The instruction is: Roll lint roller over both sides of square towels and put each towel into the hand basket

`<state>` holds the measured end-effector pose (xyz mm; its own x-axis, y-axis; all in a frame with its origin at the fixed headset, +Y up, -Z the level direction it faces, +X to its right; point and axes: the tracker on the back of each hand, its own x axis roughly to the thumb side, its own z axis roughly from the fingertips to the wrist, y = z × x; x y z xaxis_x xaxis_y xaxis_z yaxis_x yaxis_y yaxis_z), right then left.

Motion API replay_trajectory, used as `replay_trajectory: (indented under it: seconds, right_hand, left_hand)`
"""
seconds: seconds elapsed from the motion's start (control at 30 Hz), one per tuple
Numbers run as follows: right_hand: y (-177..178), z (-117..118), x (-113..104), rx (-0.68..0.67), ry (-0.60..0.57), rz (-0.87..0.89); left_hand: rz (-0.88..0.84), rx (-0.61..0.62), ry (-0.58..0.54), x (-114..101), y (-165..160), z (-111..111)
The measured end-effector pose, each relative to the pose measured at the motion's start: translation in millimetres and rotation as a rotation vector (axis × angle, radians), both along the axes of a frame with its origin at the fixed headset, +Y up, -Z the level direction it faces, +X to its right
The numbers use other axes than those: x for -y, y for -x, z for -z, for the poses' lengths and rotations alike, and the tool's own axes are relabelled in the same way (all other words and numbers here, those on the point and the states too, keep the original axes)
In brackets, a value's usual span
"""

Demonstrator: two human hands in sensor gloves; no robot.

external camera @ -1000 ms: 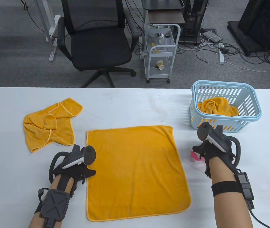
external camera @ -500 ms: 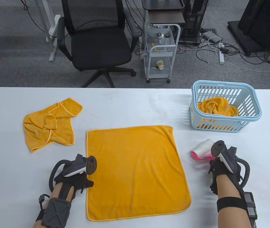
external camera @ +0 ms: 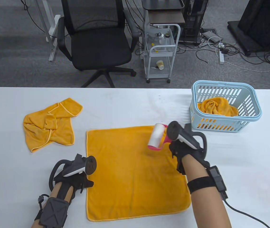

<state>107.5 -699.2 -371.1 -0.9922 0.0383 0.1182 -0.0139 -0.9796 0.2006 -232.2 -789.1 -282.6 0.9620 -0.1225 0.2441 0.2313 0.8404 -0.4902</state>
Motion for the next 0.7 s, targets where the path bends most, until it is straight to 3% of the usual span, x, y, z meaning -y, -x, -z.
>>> replay_trajectory:
  seconds: [0.03,0.17,0.33,0.47,0.7]
  right_hand:
    - [33,-1,6,-0.064,-0.029,0.012]
    - [109,-4,26,-0.207,-0.036,0.002]
    - [147,-1,44,-0.238,-0.078,-0.101]
    - [126,9,43,-0.197,-0.126,-0.248]
    - [10,28,22,0.002,-0.125,-0.631]
  left_hand:
    - [-0.001,0.0,-0.001,0,0,0]
    - [-0.005,-0.004,-0.001,0,0,0]
    - [-0.008,-0.004,-0.005,1,1,-1]
    - [-0.011,-0.004,-0.004,1,1,-1]
    - [-0.012,0.001,-0.003,1,1,-1]
